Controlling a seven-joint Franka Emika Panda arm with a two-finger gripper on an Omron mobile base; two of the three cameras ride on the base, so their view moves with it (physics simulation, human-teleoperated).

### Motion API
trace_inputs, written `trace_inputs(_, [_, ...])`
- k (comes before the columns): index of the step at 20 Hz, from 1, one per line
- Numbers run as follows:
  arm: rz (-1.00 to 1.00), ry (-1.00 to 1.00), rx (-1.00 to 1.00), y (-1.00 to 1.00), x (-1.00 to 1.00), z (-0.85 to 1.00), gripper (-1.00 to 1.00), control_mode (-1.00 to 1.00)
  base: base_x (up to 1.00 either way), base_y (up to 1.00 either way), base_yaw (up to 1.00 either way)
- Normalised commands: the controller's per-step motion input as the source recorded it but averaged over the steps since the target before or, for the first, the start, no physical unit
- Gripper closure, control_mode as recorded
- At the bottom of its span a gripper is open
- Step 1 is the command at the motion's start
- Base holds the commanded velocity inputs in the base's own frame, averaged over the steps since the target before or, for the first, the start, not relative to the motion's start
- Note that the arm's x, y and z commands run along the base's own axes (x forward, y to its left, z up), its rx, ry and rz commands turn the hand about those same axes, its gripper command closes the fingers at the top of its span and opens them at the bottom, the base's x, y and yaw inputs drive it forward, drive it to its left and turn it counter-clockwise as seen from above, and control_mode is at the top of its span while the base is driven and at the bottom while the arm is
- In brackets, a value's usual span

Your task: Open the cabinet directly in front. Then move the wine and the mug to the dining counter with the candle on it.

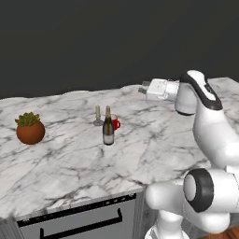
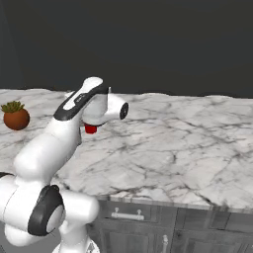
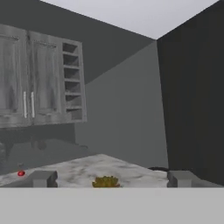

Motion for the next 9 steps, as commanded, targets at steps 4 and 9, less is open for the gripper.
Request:
trace_inputs(4, [0.0,0.0,-0.02,-1.0,-1.0,0.66,-1.0,-1.0,0.0,0.0,0.0])
trace_inputs(9, [0.02,-0.09,-0.01,-0.86,-1.0,0.13,-1.0,-1.0,0.0,0.0,0.0])
